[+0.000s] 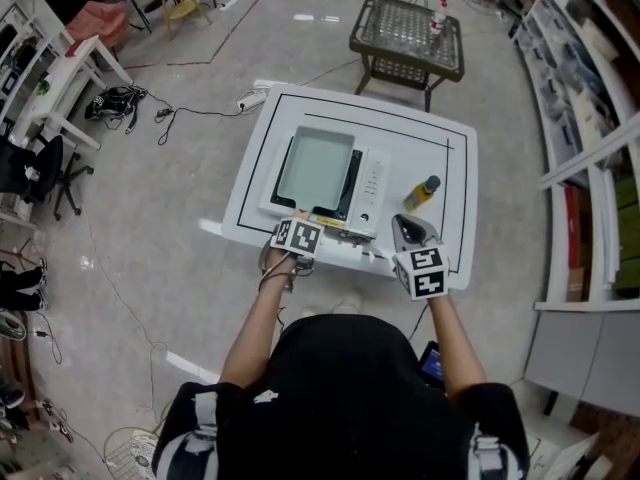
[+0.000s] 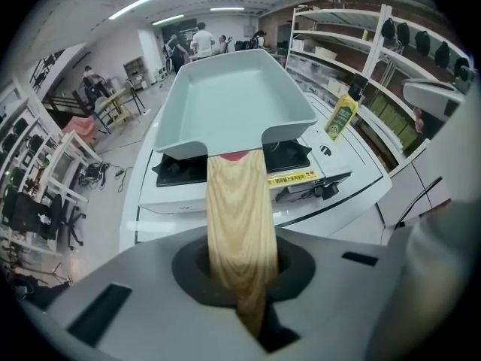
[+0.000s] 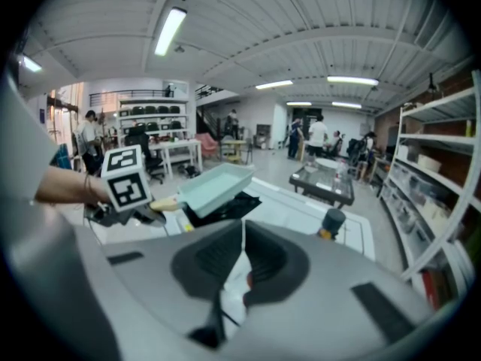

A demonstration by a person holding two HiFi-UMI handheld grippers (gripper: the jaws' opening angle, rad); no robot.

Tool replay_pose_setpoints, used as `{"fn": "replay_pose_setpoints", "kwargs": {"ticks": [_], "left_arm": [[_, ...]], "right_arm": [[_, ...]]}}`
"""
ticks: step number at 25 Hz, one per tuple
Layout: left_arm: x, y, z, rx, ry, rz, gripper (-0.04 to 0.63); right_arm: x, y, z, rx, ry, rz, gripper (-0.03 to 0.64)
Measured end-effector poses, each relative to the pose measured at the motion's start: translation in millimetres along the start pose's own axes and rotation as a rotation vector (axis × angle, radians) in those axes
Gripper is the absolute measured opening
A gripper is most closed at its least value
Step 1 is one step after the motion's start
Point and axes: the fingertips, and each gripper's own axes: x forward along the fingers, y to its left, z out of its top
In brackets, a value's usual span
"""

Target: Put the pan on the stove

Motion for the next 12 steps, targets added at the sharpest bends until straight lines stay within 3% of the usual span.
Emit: {"fn": "replay_pose_setpoints", "kwargs": {"ticks": [12], "left_arm": [[2.7, -8.2, 1.9, -0.019, 0.028, -0.029, 0.058]], "right_arm": [[-2.1, -6.2, -4.9, 0.028, -0.002, -0.007, 0.035]]}}
